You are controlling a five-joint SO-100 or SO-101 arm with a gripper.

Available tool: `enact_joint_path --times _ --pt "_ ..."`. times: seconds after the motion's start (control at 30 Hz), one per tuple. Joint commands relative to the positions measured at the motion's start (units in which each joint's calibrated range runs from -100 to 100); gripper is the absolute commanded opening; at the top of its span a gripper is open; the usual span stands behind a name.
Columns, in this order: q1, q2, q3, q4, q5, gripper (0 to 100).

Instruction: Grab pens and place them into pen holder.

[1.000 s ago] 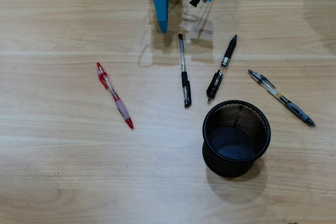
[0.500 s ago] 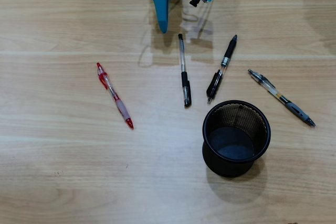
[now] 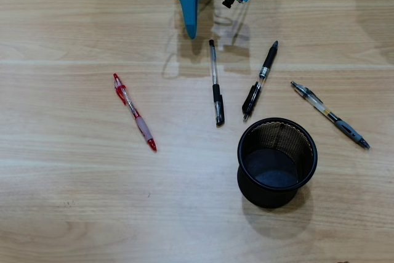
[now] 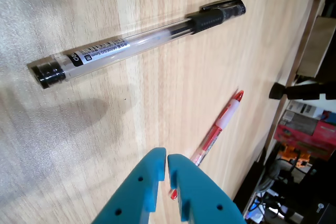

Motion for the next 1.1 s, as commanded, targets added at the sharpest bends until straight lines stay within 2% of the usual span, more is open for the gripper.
enact_joint_path --times 0.0,0.73,0.9,1.07 --pt "-0.23 -0.76 0.34 -0.38 0.06 2" --pt "1.87 -0.09 -0.38 -0.38 -0.2 2" --pt "2.6 1.36 -7.53 -0.38 -0.2 2" --pt "4.16 13.08 -21.92 -0.29 -0.2 2"
